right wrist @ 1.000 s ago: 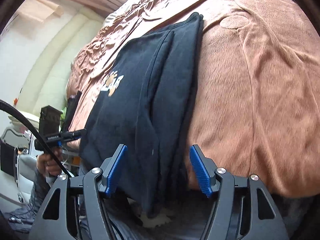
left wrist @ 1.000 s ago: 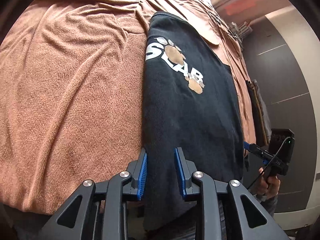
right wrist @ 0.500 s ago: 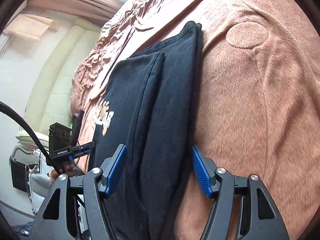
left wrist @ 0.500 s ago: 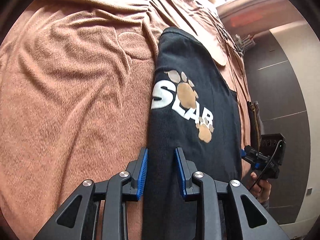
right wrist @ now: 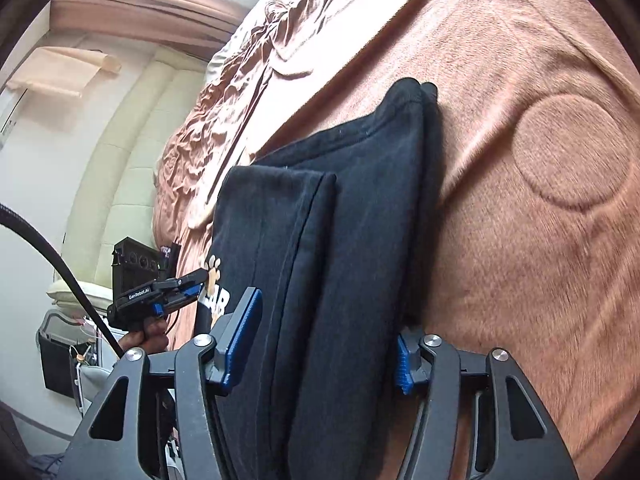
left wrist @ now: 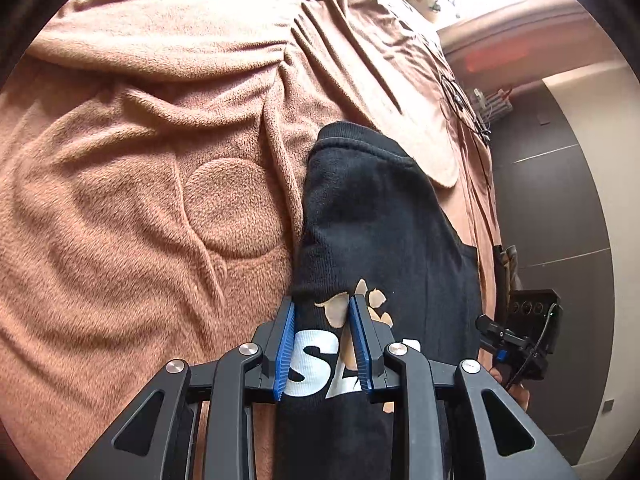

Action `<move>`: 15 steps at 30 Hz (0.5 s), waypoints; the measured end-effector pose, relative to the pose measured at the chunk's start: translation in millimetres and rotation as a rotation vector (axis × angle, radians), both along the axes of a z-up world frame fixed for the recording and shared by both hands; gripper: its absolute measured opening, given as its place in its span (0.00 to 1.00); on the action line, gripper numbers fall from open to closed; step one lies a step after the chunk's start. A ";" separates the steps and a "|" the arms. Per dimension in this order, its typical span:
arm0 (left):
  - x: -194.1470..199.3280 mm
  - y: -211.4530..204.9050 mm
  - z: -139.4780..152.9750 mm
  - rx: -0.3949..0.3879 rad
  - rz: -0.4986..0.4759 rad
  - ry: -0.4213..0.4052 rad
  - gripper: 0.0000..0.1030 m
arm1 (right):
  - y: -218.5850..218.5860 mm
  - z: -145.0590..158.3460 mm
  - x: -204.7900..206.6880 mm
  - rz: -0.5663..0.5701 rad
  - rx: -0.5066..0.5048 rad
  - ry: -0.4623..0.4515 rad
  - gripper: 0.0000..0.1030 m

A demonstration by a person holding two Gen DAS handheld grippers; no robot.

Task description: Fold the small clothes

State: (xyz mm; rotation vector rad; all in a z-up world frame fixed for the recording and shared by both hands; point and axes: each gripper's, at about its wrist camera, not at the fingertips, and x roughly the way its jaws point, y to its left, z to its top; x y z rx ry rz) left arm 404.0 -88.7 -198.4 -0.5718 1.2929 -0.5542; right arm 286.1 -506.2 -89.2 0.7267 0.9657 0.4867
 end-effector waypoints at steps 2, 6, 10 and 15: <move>5.9 -1.8 -0.5 -0.008 0.001 -0.015 0.27 | -3.6 -0.3 1.5 0.005 0.013 -0.004 0.51; 18.1 -5.9 3.2 -0.005 0.004 -0.030 0.27 | -3.3 -1.3 10.0 0.007 0.016 -0.007 0.44; 35.2 -11.4 0.4 -0.002 0.000 -0.021 0.27 | -4.1 -1.8 17.0 0.000 0.018 -0.008 0.39; 56.7 -18.7 -1.2 -0.003 0.007 -0.030 0.27 | 5.6 3.4 25.8 0.008 -0.028 -0.004 0.35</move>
